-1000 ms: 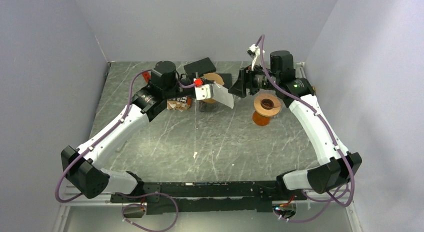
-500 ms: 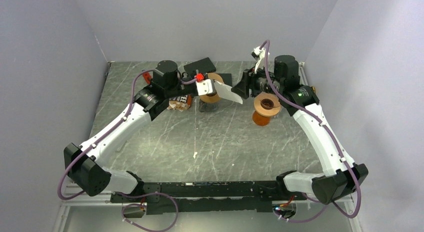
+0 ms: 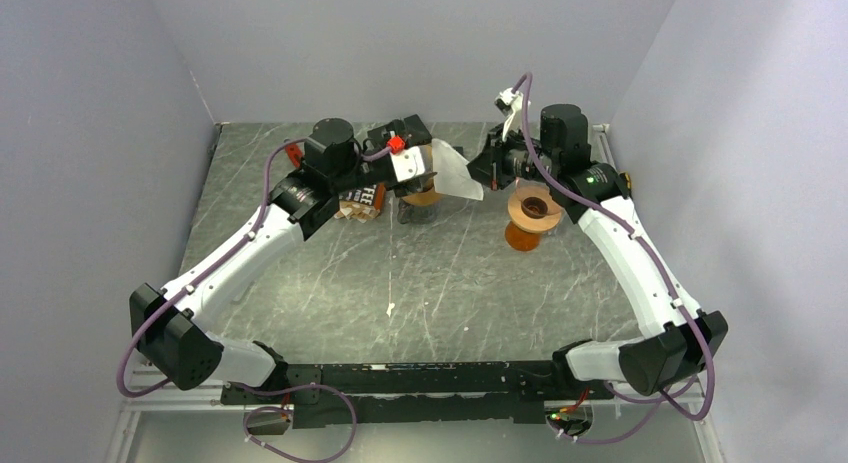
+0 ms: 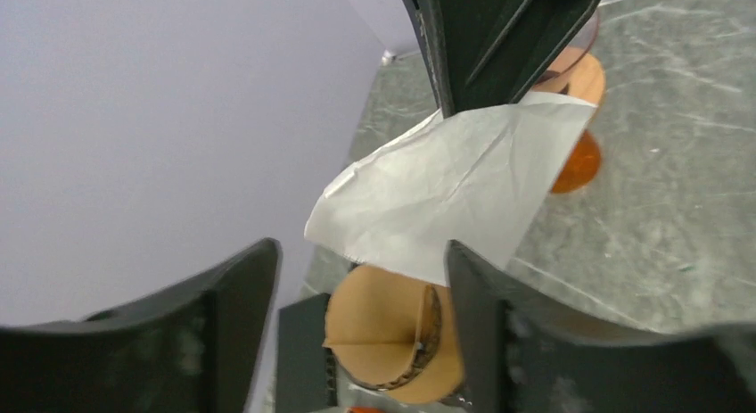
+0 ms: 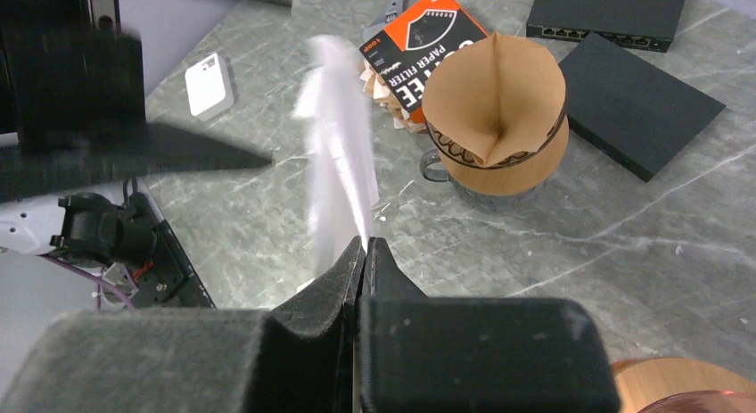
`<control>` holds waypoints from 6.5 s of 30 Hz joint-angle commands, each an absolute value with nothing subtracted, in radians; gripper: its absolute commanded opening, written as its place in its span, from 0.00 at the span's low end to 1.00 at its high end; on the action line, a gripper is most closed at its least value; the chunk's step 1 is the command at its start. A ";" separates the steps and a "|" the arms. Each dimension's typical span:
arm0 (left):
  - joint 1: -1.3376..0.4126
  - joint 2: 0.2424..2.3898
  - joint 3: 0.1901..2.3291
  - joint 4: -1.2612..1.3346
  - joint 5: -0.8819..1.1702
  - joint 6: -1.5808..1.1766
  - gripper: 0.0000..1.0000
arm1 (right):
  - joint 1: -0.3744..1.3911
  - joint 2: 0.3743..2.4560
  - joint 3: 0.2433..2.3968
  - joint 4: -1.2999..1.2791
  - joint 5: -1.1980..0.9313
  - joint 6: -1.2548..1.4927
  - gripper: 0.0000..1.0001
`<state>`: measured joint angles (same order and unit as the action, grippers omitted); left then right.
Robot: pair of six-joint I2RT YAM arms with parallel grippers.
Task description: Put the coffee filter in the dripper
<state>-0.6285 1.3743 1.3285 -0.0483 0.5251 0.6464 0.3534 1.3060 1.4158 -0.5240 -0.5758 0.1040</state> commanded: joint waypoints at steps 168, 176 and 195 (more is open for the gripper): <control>-0.834 2.242 2.241 -0.386 0.278 -0.517 0.81 | -0.120 1.401 1.427 -0.894 -0.269 0.255 0.73; -0.836 2.253 2.250 -0.390 0.267 -0.514 0.69 | -0.127 1.424 1.397 -0.883 -0.306 0.264 0.72; -0.840 2.273 2.253 -0.376 0.284 -0.505 0.58 | -0.127 1.451 1.355 -0.874 -0.293 0.278 0.60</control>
